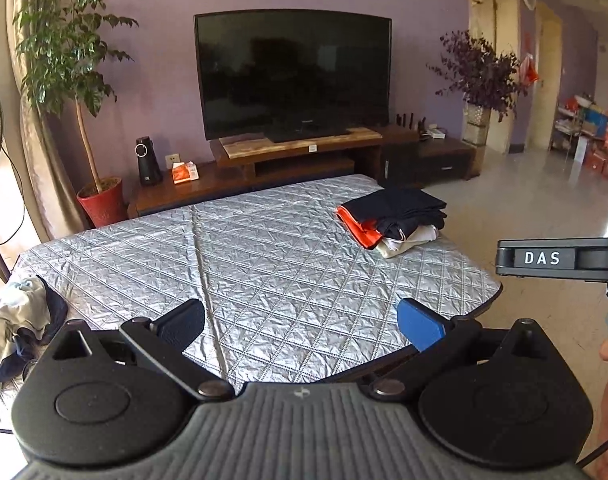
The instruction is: Fold clothes
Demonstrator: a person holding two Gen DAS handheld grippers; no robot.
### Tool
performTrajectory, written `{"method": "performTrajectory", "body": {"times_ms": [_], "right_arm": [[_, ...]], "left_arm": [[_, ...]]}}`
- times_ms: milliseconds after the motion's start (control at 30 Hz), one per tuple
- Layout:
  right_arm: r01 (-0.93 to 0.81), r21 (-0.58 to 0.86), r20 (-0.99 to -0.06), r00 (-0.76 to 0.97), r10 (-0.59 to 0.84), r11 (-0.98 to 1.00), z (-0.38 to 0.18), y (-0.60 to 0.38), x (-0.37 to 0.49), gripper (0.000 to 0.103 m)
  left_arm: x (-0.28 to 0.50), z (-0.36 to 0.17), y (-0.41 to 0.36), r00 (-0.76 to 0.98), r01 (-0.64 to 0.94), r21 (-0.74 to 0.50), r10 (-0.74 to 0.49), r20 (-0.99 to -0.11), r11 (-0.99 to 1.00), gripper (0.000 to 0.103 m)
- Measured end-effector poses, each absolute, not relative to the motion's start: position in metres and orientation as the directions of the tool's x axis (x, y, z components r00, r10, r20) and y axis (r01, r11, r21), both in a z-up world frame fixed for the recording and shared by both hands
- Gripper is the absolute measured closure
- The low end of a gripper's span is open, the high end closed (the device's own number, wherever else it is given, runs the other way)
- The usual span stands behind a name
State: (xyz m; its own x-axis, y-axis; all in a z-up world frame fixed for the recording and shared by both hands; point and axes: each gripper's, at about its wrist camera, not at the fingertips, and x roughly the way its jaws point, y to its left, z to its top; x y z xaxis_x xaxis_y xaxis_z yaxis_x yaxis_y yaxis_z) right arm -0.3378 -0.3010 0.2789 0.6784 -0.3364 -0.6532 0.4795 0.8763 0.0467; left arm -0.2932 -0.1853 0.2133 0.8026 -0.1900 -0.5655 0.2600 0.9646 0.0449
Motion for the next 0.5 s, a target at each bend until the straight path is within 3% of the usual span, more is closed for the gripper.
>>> {"method": "performTrajectory", "body": {"times_ms": [500], "right_arm": [[0.442, 0.020, -0.678, 0.665, -0.313, 0.897, 0.266, -0.283, -0.325, 0.000]], "left_arm": [[-0.289, 0.203, -0.179, 0.778, 0.249, 0.010, -0.194, -0.597, 0.968, 0.001]]}}
